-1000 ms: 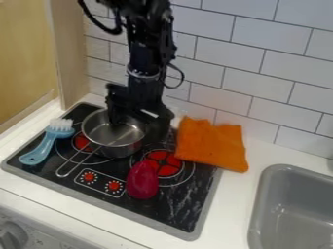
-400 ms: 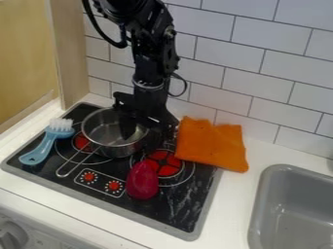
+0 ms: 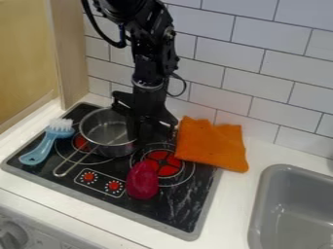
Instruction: Picked up the silver pot and place it on the lower right side of the stove.
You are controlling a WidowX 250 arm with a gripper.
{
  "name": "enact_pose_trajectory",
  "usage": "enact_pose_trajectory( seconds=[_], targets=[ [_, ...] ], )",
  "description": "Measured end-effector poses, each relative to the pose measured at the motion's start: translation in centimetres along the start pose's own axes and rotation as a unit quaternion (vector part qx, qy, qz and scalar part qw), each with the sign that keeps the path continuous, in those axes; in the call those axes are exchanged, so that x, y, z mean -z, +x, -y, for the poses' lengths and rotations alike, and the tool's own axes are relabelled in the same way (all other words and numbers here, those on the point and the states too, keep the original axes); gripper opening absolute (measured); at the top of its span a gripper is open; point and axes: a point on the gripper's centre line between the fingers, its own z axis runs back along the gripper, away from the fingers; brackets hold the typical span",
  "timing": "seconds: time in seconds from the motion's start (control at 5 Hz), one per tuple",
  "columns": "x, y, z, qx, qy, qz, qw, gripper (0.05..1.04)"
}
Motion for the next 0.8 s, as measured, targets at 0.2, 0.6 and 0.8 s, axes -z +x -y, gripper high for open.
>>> enact_pose_trajectory(
  seconds=[0.2,0.6,0.8],
  targets=[
    [-0.3,0.0,0.0,-0.004,0.000,0.005,1.0000,0.063],
    [-1.2,-0.7,-0.2,-0.002,0.005,0.001,1.0000,0.055],
    [-2.7,-0.6,-0.7,0.002,0.014,0.019,0.9997,0.054]
  ],
)
